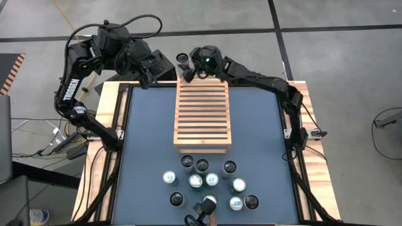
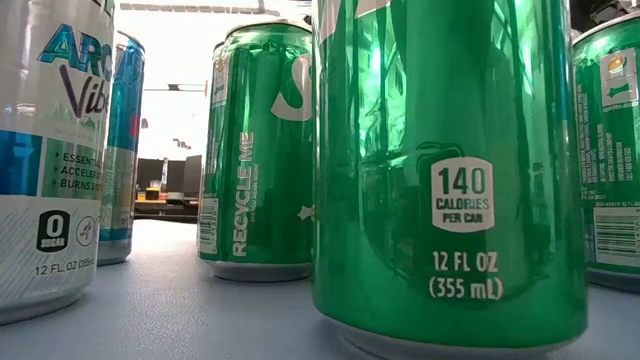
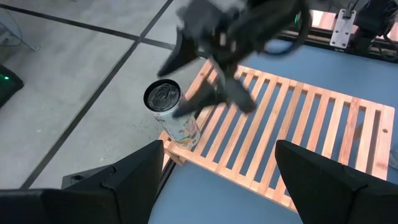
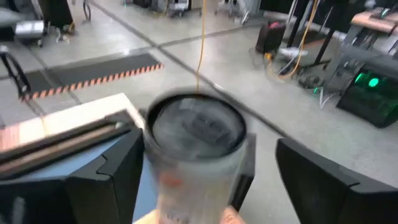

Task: Place canned beverage on shelf
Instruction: Put the white yellow soda can on the shelf, then put the white yellow soda can on the shelf aligned with the other white yellow soda can

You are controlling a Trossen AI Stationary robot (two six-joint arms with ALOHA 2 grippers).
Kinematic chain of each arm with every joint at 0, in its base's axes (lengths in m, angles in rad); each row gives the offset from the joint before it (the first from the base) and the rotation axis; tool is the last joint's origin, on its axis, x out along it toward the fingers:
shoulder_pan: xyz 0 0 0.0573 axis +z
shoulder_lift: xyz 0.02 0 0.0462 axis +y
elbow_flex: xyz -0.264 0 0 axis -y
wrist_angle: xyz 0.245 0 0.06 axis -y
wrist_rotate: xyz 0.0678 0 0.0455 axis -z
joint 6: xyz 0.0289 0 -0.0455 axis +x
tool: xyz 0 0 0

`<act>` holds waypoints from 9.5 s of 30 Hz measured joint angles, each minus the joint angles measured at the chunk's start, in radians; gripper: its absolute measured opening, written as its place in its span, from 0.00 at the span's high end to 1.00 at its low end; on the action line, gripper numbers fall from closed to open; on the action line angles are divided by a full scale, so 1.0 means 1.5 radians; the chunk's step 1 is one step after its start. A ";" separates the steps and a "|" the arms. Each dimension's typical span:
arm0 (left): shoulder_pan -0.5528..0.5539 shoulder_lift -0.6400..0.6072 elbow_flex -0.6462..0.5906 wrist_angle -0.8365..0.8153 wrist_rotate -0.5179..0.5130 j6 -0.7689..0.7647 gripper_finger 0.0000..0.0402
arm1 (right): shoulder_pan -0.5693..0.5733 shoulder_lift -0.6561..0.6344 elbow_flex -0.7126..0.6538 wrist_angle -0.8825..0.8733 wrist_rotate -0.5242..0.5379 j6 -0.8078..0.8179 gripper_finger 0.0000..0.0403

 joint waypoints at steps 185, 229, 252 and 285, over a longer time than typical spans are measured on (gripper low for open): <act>-0.314 -0.207 -0.567 0.648 -0.018 -0.135 0.26 | 0.470 -0.193 0.233 -0.479 0.337 0.295 0.53; -0.300 -0.136 -0.566 0.612 -0.223 0.030 0.38 | 0.350 -0.148 0.233 -0.444 0.251 0.432 0.53; -0.251 -0.170 -0.569 0.614 0.073 -0.127 0.41 | 0.420 -0.245 0.236 -0.368 0.239 0.150 0.22; -0.174 -0.094 -0.567 1.109 0.815 -0.366 0.41 | 0.341 -0.223 0.233 -0.205 -0.231 -0.092 0.21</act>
